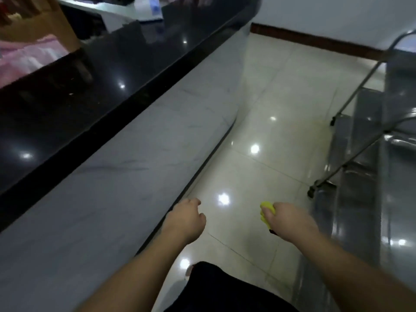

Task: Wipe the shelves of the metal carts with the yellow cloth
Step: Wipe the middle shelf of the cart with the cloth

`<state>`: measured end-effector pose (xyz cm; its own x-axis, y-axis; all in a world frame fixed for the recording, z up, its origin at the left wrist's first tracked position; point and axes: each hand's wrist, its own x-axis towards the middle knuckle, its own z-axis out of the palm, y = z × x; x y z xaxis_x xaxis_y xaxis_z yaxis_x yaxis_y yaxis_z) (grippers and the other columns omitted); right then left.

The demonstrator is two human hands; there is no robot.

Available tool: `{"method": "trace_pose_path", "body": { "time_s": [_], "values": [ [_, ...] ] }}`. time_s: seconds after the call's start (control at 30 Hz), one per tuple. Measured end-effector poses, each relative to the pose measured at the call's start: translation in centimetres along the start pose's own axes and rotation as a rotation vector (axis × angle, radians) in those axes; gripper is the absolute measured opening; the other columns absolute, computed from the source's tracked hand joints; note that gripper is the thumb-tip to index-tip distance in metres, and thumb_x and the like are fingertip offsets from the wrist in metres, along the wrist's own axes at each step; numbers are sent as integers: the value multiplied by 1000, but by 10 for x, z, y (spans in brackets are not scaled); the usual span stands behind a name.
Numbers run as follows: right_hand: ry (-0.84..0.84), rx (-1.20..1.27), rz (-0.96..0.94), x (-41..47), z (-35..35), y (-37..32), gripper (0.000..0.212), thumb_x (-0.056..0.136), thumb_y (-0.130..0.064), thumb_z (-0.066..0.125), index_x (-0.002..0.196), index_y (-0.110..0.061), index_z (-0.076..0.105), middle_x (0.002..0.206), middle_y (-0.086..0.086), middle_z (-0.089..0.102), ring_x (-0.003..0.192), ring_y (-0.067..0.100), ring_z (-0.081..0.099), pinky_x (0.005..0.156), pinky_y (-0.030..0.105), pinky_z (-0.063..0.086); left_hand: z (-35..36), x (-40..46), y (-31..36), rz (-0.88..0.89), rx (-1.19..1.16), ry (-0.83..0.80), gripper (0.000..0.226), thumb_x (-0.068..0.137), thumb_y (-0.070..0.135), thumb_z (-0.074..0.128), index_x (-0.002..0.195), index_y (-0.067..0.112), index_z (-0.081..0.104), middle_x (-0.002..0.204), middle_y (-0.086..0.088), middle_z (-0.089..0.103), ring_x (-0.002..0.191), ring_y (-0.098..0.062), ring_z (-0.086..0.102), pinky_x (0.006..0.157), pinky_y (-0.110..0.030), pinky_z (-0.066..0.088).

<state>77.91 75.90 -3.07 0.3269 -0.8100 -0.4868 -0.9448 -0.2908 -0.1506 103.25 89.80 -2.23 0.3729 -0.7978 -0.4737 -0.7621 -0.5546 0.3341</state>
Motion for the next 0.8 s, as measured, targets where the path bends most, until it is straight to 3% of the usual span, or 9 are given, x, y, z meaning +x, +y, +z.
{"method": "trace_pose_path", "body": {
  "time_s": [0.1, 0.2, 0.4, 0.5, 0.63, 0.8],
  "values": [
    [10, 140, 114, 18, -14, 3, 53, 104, -63, 31, 91, -21, 60, 102, 9, 71, 93, 29, 64, 73, 34, 43, -28, 56, 27, 121, 89, -51, 51, 102, 33, 44, 152, 21, 44, 154, -2, 46, 132, -24, 52, 105, -38, 47],
    [33, 274, 279, 33, -30, 25, 56, 104, -63, 32, 96, -20, 66, 103, 10, 70, 89, 27, 60, 74, 34, 43, -42, 105, 63, 247, 164, -86, 50, 100, 31, 45, 149, 21, 47, 151, -3, 48, 130, -25, 54, 104, -40, 48],
    [119, 472, 553, 80, -49, 112, 57, 98, -62, 27, 89, -19, 63, 80, 6, 68, 75, 24, 64, 72, 39, 53, -46, 200, 158, 431, 336, -147, 46, 101, 34, 47, 146, 24, 49, 147, 0, 52, 126, -24, 56, 98, -36, 49],
    [132, 553, 632, 106, -63, 155, 56, 102, -58, 31, 81, -20, 67, 86, 7, 69, 79, 24, 64, 81, 40, 55, -50, 243, 212, 473, 395, -161, 46, 102, 36, 46, 147, 24, 48, 148, 1, 51, 125, -22, 56, 99, -37, 49],
    [114, 593, 693, 136, -83, 200, 58, 106, -56, 33, 97, -13, 71, 86, 7, 62, 80, 26, 59, 76, 35, 49, -63, 291, 284, 542, 460, -155, 50, 103, 37, 45, 150, 24, 45, 151, 0, 48, 128, -24, 54, 102, -39, 49],
    [148, 721, 775, 160, -107, 229, 56, 104, -57, 33, 84, -17, 67, 80, 4, 64, 73, 19, 61, 76, 35, 54, -63, 333, 371, 661, 526, -202, 50, 101, 37, 45, 150, 25, 46, 151, 2, 48, 127, -23, 55, 103, -42, 50]
  ]
}}
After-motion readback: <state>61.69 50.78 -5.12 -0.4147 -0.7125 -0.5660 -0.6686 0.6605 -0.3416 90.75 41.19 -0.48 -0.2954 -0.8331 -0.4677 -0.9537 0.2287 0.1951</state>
